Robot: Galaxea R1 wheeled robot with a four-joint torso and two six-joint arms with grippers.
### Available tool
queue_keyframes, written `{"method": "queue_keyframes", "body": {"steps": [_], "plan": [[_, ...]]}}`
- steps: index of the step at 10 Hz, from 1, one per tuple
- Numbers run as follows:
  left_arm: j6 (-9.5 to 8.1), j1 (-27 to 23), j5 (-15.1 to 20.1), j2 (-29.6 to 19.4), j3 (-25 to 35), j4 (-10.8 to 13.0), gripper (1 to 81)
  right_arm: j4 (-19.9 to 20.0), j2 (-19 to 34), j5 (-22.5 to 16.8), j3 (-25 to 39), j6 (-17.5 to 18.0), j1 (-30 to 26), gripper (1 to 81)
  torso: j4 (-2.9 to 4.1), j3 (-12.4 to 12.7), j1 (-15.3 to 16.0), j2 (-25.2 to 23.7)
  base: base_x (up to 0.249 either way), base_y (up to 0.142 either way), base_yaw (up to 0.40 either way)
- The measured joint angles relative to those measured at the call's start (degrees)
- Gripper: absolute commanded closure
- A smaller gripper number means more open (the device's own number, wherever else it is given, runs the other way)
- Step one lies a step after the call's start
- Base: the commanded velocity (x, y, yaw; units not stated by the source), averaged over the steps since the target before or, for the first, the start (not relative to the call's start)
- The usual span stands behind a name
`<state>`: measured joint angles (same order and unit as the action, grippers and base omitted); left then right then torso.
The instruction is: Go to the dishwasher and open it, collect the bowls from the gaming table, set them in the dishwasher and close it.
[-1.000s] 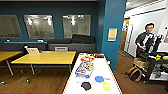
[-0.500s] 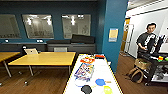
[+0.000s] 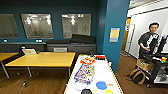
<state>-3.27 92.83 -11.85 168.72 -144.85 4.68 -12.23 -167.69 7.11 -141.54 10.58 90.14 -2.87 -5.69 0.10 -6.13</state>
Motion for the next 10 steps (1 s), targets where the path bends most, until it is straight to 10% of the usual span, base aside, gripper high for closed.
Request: {"method": "queue_keyframes", "body": {"steps": [5,10], "plan": [[0.00,0.4,0.0,-0.3,0.6,0.0,1.0,0.0,2.8,-0.3,4.7,0.0,0.0,1.0,0.00,0.0,0.0,0.0,0.000,0.000,0.000],[-0.01,0.2,-0.1,-2.4,4.2,0.0,1.0,1.3,20.0,-0.2,29.7,1.5,-4.4,1.0,0.00,0.0,0.0,0.0,0.000,0.000,0.000]]}}
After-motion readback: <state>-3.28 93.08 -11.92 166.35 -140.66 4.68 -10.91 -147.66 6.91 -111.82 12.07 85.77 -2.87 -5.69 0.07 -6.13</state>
